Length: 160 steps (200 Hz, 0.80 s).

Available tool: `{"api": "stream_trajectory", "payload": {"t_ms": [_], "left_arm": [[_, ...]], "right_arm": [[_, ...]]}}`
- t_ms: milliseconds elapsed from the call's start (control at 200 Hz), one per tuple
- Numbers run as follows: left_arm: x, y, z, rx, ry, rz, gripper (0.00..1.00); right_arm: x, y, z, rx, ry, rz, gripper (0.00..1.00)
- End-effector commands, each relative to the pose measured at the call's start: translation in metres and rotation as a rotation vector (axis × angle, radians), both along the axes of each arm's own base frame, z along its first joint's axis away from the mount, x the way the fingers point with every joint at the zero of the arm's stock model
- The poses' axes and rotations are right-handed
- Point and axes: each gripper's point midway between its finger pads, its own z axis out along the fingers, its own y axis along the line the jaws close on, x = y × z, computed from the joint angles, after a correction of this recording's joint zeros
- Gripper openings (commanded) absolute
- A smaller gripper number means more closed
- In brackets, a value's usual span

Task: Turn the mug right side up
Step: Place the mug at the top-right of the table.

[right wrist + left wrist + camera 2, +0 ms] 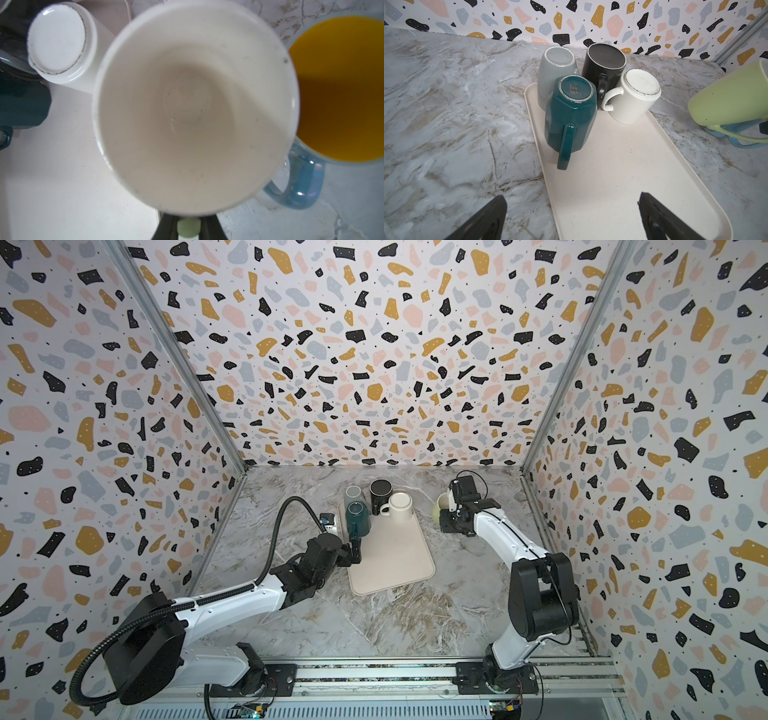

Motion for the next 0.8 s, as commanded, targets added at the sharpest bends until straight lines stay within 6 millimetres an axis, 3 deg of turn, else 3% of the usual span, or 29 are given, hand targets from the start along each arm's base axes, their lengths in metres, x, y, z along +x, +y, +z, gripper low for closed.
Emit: {"api": "stream_trajectory", "payload": {"t_ms": [0,756,796], "left_arm": [[0.003,0.002,0.012,-0.02,-0.042,0.01,1.0],[0.003,0.002,0.009,-0.017,-0.026,0.016,1.0],[0.004,0.002,0.009,-0.016,-0.024,0.016,1.0]], "right_arm": [[0.019,-0.003,0.034,-0.03,-0.088,0.009,0.0],[0.039,-0.011,-0.002,-0.155,0.074,0.013,0.0],[0.039,-0.011,-0.003,-0.159,0.079,0.011,0.2]]}}
